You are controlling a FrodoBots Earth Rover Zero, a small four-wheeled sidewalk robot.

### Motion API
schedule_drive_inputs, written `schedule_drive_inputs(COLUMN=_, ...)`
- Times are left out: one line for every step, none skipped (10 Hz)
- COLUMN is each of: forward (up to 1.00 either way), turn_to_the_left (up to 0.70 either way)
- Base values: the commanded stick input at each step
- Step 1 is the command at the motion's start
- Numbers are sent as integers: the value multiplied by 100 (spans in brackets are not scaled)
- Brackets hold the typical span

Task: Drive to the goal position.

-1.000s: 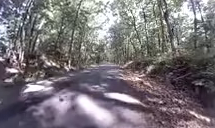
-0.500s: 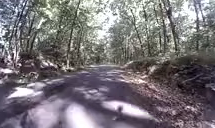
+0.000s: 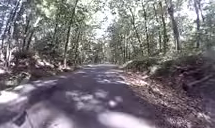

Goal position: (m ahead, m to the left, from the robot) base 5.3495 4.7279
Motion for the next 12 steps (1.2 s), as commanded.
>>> schedule_drive_inputs(forward=70, turn_to_the_left=0)
schedule_drive_inputs(forward=70, turn_to_the_left=0)
schedule_drive_inputs(forward=70, turn_to_the_left=0)
schedule_drive_inputs(forward=70, turn_to_the_left=-3)
schedule_drive_inputs(forward=70, turn_to_the_left=-13)
schedule_drive_inputs(forward=70, turn_to_the_left=-12)
schedule_drive_inputs(forward=70, turn_to_the_left=-3)
schedule_drive_inputs(forward=70, turn_to_the_left=-1)
schedule_drive_inputs(forward=70, turn_to_the_left=0)
schedule_drive_inputs(forward=70, turn_to_the_left=0)
schedule_drive_inputs(forward=70, turn_to_the_left=0)
schedule_drive_inputs(forward=70, turn_to_the_left=0)
